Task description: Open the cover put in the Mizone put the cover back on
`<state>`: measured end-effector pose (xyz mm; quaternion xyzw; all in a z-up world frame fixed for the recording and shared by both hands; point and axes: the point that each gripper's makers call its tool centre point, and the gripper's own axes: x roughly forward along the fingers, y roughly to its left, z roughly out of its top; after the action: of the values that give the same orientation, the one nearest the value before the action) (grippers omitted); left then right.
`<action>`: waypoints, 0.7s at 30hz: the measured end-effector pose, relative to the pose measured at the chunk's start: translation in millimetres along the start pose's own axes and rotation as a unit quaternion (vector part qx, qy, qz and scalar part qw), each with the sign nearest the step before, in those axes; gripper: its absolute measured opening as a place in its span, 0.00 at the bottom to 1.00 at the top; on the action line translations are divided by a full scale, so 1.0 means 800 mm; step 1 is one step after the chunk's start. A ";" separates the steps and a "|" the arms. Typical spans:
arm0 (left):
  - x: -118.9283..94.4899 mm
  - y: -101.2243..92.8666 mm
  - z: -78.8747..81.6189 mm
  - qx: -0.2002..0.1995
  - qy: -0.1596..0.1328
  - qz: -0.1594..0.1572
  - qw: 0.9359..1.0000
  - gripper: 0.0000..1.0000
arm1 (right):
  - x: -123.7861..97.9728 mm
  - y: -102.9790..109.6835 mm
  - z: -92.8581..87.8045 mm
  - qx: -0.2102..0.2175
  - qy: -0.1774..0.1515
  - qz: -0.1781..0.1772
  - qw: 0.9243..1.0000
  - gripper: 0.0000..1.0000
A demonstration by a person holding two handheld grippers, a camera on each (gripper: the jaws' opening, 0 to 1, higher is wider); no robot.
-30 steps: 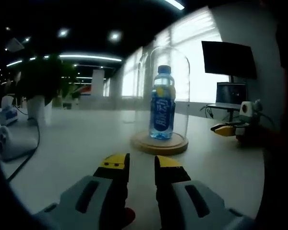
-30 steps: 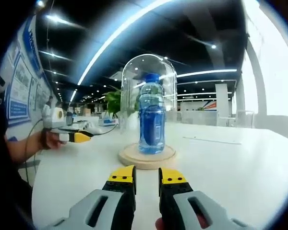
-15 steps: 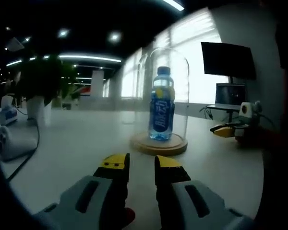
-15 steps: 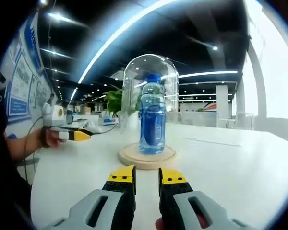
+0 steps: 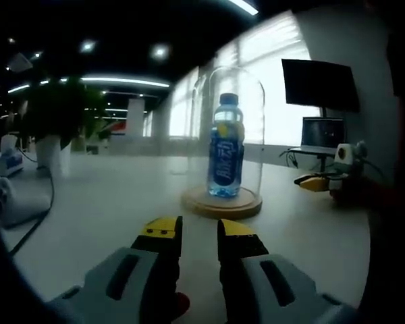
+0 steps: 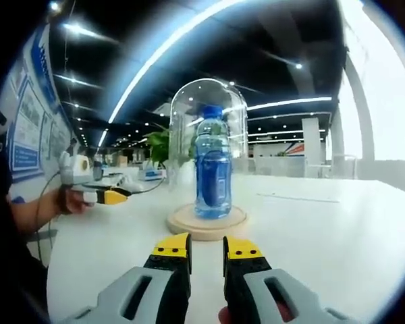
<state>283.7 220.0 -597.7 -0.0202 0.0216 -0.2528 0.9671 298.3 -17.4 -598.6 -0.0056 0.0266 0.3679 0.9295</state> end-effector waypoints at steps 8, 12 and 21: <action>-0.001 -0.001 0.000 0.005 0.000 0.002 1.000 0.17 | 0.001 0.006 -0.001 -0.019 0.004 -0.001 1.000 0.12; -0.001 -0.001 0.000 0.007 0.001 0.002 1.000 0.17 | 0.001 0.005 -0.001 -0.017 0.004 -0.002 1.000 0.12; -0.002 -0.001 0.000 0.005 0.000 0.001 1.000 0.17 | 0.001 0.003 -0.002 -0.016 0.005 -0.001 1.000 0.12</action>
<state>282.1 220.1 -597.5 -0.0150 0.0206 -0.2518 0.9674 297.3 -14.8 -599.8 -0.0225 0.0253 0.3673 0.9295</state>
